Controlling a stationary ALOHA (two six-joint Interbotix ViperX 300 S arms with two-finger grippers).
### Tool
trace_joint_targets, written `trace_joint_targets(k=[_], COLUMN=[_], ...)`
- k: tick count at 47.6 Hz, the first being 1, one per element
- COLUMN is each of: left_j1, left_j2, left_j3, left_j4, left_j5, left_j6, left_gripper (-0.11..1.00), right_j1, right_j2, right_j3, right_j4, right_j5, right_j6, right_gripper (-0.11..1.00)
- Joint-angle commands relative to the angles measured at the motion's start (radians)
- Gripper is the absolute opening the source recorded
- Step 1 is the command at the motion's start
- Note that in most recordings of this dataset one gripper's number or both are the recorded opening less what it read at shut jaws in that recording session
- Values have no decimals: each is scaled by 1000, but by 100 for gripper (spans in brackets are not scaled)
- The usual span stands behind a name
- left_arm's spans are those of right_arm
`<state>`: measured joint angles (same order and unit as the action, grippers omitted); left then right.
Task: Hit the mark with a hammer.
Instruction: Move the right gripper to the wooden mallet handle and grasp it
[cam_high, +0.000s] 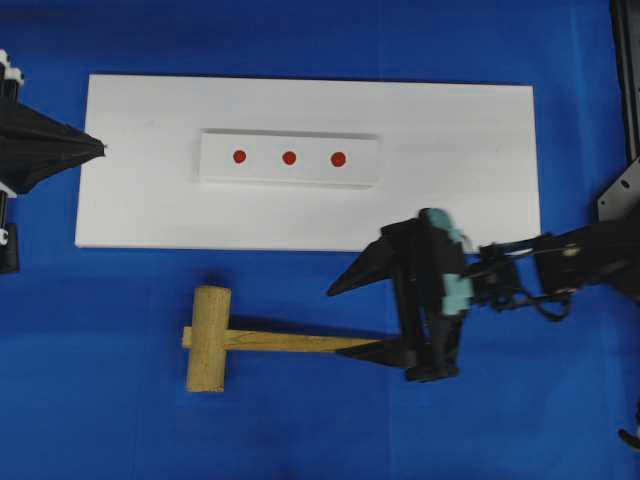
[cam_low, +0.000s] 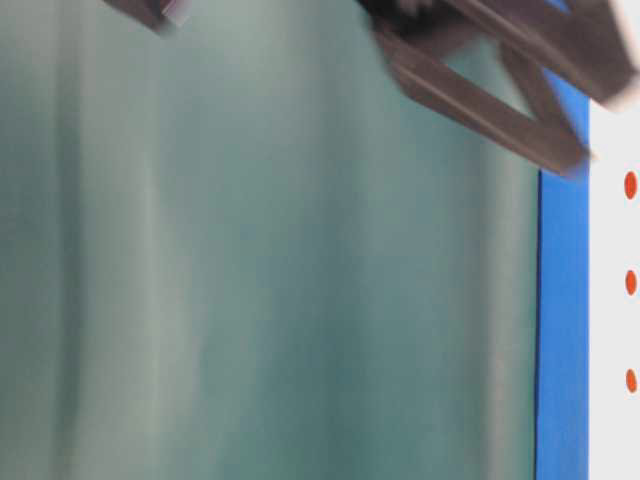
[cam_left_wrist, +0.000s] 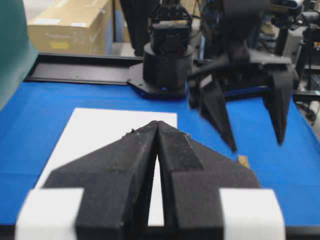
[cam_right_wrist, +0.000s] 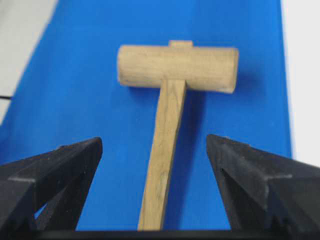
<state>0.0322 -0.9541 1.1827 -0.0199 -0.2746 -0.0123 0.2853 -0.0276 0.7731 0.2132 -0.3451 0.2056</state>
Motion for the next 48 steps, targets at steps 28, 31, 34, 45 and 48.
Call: trace_joint_targets(k=[28, 31, 34, 45, 48], left_j1=[3, 3, 3, 3, 3], left_j2=[5, 5, 5, 3, 3], left_j3=[2, 2, 3, 3, 3], left_j4=[0, -2, -2, -2, 0], left_j5=[2, 2, 5, 11, 11], left_j6=[-2, -2, -2, -2, -2], left_gripper=[0, 0, 0, 0, 0], right_j1=[41, 43, 44, 48, 48], right_j2=[368, 379, 387, 394, 394], right_j3=[-210, -215, -218, -218, -218], right_j4=[184, 186, 186, 187, 186], right_j5=[-100, -100, -100, -92, -80], right_j6=[-8, -8, -8, -15, -23], right_gripper=[87, 87, 87, 74, 56])
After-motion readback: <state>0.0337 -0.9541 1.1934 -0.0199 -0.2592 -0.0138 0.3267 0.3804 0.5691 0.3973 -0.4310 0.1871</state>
